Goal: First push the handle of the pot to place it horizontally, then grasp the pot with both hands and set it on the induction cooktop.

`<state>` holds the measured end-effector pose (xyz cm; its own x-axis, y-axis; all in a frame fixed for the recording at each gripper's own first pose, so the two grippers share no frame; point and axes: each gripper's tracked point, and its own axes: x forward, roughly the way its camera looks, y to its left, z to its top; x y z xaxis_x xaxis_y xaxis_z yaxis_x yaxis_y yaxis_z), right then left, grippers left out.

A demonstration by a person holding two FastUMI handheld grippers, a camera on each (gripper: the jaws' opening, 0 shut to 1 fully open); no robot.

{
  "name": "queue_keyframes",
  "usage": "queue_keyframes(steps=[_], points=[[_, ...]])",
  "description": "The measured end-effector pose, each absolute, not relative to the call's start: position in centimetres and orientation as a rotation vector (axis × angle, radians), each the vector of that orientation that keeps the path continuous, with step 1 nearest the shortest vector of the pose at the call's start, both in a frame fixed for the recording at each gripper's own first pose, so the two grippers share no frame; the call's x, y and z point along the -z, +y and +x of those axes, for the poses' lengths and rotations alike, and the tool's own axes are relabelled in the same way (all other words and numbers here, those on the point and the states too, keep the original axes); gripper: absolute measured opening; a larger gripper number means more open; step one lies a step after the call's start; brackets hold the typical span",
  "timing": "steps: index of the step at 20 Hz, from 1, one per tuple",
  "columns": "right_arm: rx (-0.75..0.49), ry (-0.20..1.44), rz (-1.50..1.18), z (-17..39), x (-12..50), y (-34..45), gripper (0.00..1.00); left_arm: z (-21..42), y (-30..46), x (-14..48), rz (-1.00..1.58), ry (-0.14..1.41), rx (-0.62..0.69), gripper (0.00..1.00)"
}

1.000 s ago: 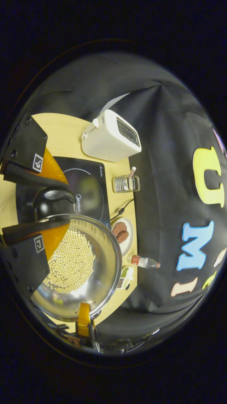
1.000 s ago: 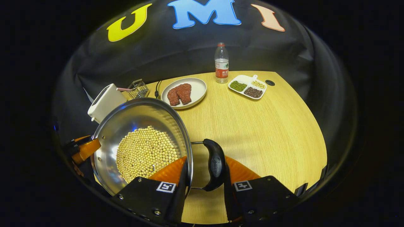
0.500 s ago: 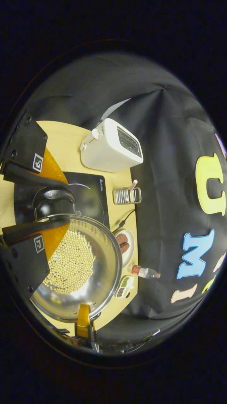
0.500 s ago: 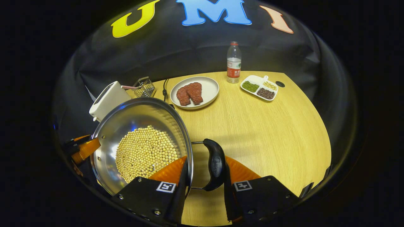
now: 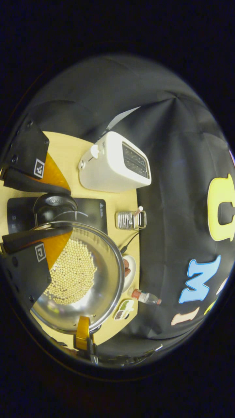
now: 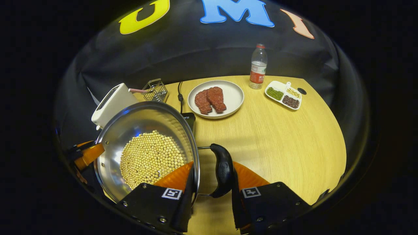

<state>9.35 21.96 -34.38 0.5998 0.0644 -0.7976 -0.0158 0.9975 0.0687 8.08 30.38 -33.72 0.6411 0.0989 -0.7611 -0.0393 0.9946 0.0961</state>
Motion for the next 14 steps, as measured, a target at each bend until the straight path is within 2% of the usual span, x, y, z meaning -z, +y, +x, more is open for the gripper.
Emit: queue_keyframes(steps=[3, 4, 7, 8, 9, 11, 12, 14], points=[[-0.047, 0.933, 0.057, 10.3, 34.7, 23.0, 0.52, 9.0, 31.8, 34.3, 0.076, 0.883, -0.086, 0.58], [-0.045, 0.935, 0.062, 10.6, 34.9, 23.3, 0.52, 9.5, 32.0, 34.4, 0.08, 0.884, -0.086, 0.55], [-0.035, 0.945, 0.076, 11.1, 35.4, 24.0, 0.52, 10.4, 32.8, 34.6, 0.091, 0.888, -0.085, 0.55], [-0.032, 0.945, 0.081, 11.3, 35.5, 24.2, 0.52, 10.0, 32.8, 34.5, 0.093, 0.892, -0.084, 0.58], [-0.028, 0.946, 0.08, 11.4, 35.7, 24.4, 0.52, 10.1, 32.9, 34.5, 0.091, 0.895, -0.082, 0.54], [-0.02, 0.945, 0.075, 11.7, 35.9, 24.6, 0.52, 10.5, 33.3, 35.1, 0.076, 0.904, -0.08, 0.54], [-0.017, 0.947, 0.07, 11.8, 36.1, 24.6, 0.52, 10.8, 33.6, 35.8, 0.07, 0.909, -0.077, 0.6], [-0.013, 0.947, 0.07, 12.0, 36.3, 24.8, 0.52, 11.1, 33.7, 36.3, 0.071, 0.909, -0.075, 0.58]])
